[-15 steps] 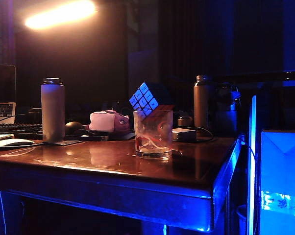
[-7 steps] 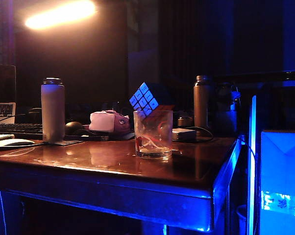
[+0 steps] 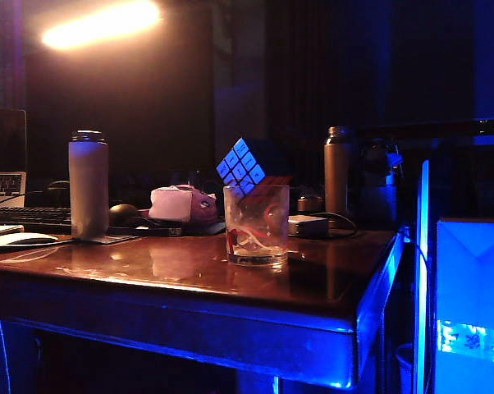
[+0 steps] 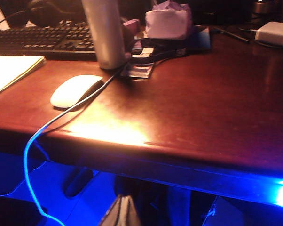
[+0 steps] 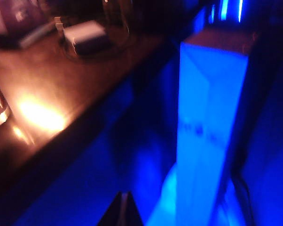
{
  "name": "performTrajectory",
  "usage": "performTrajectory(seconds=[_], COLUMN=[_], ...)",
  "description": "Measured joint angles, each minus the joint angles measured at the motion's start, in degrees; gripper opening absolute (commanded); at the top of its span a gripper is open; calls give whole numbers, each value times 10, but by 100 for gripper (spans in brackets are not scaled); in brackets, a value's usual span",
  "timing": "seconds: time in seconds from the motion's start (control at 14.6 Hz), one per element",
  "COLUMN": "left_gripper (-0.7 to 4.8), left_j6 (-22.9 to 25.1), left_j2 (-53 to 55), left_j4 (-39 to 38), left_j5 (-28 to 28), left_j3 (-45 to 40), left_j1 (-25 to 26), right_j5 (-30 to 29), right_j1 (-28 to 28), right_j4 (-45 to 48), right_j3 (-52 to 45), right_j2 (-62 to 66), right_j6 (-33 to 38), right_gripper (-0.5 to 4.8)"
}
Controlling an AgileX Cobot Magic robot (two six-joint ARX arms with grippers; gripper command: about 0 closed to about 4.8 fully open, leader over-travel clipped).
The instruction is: Stack the Rubik's Cube on top of the glass cup.
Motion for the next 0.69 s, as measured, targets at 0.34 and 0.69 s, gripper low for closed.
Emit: performTrajectory(seconds=[0.34, 0.69], left_gripper=[9, 9], left_j6=[0, 0], left_j2=[0, 0], left_j4=[0, 0], left_j5=[0, 0], left_j3=[0, 0], left_j1=[0, 0], right_j5=[0, 0], right_j1=[0, 0], right_j4=[30, 30], right_j3=[-9, -10], right_j2=[0, 0], right_j6=[0, 0], right_gripper=[-1, -1])
